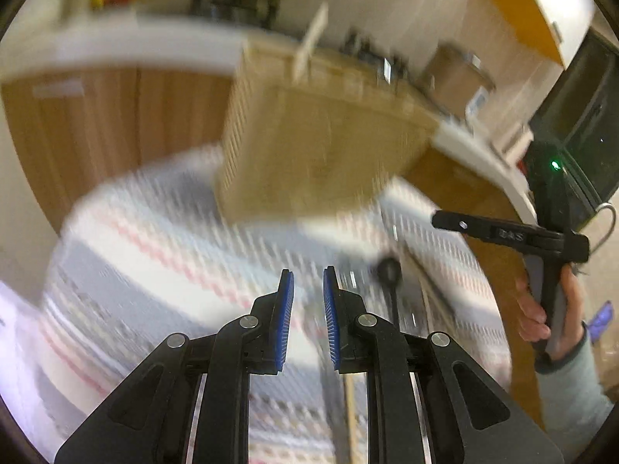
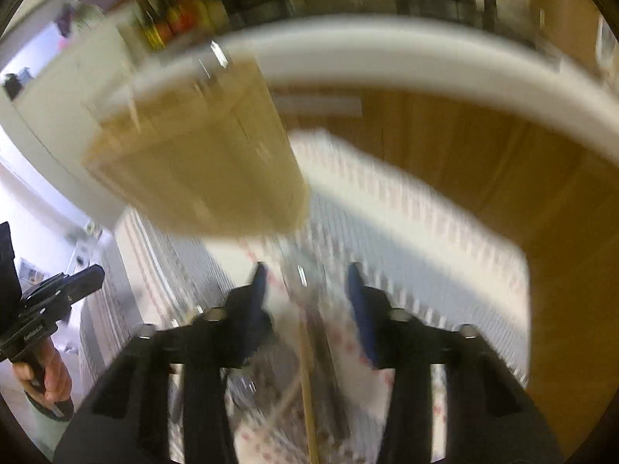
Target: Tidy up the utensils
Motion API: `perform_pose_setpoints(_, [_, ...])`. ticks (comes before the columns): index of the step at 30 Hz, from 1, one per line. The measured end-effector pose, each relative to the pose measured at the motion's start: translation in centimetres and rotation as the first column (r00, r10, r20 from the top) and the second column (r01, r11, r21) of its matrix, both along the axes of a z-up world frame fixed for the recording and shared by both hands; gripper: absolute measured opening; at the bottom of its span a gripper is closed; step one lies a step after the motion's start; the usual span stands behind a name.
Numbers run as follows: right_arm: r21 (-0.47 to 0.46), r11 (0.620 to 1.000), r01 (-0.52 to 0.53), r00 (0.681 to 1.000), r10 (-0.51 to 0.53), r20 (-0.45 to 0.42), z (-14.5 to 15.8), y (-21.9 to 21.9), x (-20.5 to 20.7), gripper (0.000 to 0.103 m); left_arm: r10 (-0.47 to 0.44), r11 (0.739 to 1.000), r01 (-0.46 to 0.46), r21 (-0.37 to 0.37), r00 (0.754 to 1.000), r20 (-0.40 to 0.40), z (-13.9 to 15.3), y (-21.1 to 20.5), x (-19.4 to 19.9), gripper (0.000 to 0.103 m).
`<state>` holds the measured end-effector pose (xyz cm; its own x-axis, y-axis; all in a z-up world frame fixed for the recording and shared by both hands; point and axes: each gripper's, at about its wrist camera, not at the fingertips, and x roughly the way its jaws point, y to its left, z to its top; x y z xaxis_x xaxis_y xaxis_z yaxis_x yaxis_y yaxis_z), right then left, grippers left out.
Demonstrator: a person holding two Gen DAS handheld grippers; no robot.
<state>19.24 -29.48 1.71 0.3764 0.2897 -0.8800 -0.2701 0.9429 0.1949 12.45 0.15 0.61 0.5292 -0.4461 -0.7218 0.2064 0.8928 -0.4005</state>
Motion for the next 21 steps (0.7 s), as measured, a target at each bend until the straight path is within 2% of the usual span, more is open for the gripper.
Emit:
perform_pose_setpoints(3, [-0.016,1.000,-0.003,0.999,0.003,-0.045,-1.7,-0.3,-0.3,0.030,-0.036,0.998,0.040,0.042,0.996,-0.086,-2.0,-1.4,0.0,0.015])
perform_pose_setpoints(6, [-0.003,1.000,-0.007,0.998,0.007,-0.065,-2.2,-0.6,-0.5,0.028,-0.053,0.995,0.063,0.071,0.989,-0.135,-3.2,-2.5,0.1,0.015])
perform_pose_setpoints(14, [-0.021,0.999,-0.031,0.996,0.029,-0.089,-2.6,-0.4,0.0,0.028,-0.091,0.974,0.124,0.189,0.981,-0.174,-4.9,-5.7,-0.5,0.015])
perform_pose_setpoints(16, [-0.032,0.999,-0.039,0.995,0.036,-0.092,-3.0,-0.1,0.1,0.028,-0.092,0.969,0.125,0.213,0.983,-0.162,-4.9,-6.0,-0.6,0.015])
perform_pose_setpoints(19, [-0.061,0.997,-0.043,0.996,0.038,-0.086,-3.4,0.7,0.5,0.022,-0.093,0.965,0.129,0.229,0.983,-0.161,-5.1,-6.5,-0.5,0.015])
perform_pose_setpoints(21, [-0.097,0.994,-0.060,0.996,0.052,-0.079,-3.3,1.1,0.5,0.010,-0.093,0.961,0.130,0.245,0.983,-0.157,-5.2,-6.9,-0.4,0.012])
